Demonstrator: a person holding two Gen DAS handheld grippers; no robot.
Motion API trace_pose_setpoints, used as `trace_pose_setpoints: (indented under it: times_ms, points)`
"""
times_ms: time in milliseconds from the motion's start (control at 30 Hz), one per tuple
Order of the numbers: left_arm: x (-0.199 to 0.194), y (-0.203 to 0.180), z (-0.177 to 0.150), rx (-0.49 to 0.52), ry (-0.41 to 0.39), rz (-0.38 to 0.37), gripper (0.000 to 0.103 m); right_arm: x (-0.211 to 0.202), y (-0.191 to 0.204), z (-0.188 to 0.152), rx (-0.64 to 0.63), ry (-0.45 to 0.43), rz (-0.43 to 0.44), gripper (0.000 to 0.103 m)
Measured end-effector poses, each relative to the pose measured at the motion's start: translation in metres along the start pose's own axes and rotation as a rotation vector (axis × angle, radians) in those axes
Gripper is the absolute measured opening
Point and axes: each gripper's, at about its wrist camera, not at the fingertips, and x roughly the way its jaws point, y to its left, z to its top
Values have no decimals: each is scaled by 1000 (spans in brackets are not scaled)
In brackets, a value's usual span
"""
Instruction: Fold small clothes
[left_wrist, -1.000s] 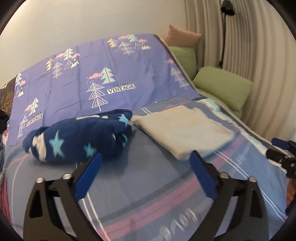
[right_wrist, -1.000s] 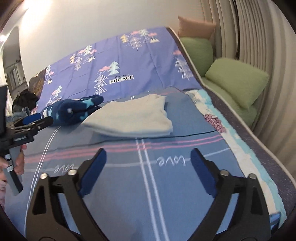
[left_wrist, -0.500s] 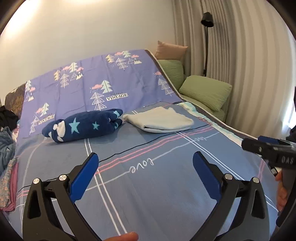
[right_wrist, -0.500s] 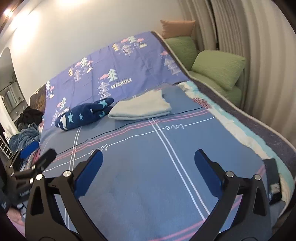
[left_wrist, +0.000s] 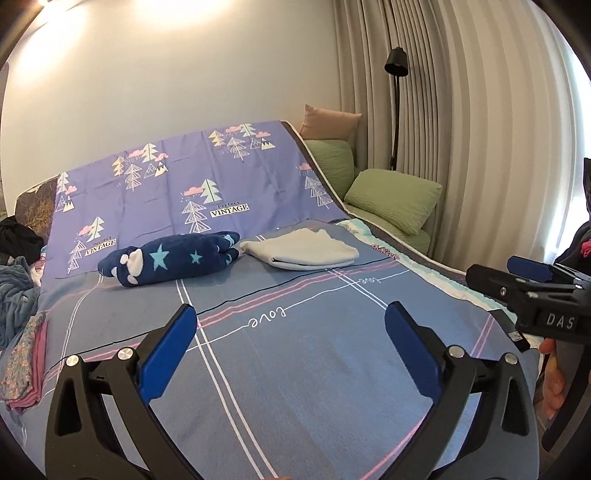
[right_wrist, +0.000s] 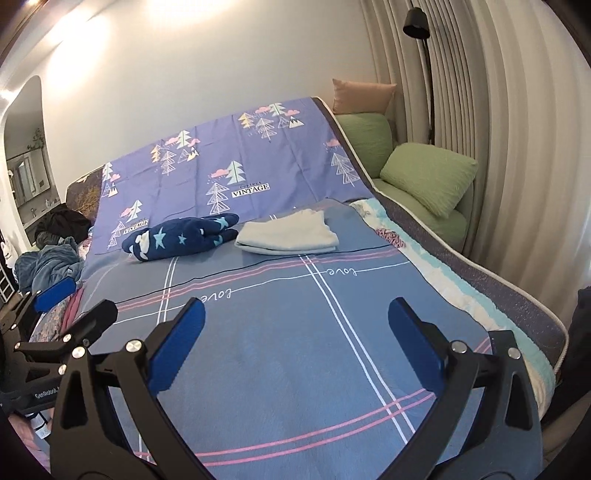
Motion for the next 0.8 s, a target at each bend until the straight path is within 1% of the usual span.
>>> trace_pose_setpoints:
  times_ms: [233, 367, 567, 700, 800]
  points:
    - [-8, 0, -3, -32, -1, -14, 102, -7, 1, -5, -8, 1, 6, 101]
    - [-12, 0, -4, -25, -4, 9, 102, -5, 1, -8, -4, 10, 12, 101]
    - [-13, 1, -6, -46, 2, 29, 102, -1, 2, -9, -8, 10, -10, 101]
    - [-9, 2, -7, -52, 17, 30, 102, -1, 3, -11, -14, 11, -17, 101]
    - [-10, 0, -7, -41, 11, 33, 102, 0, 3, -12, -14, 12, -25, 101]
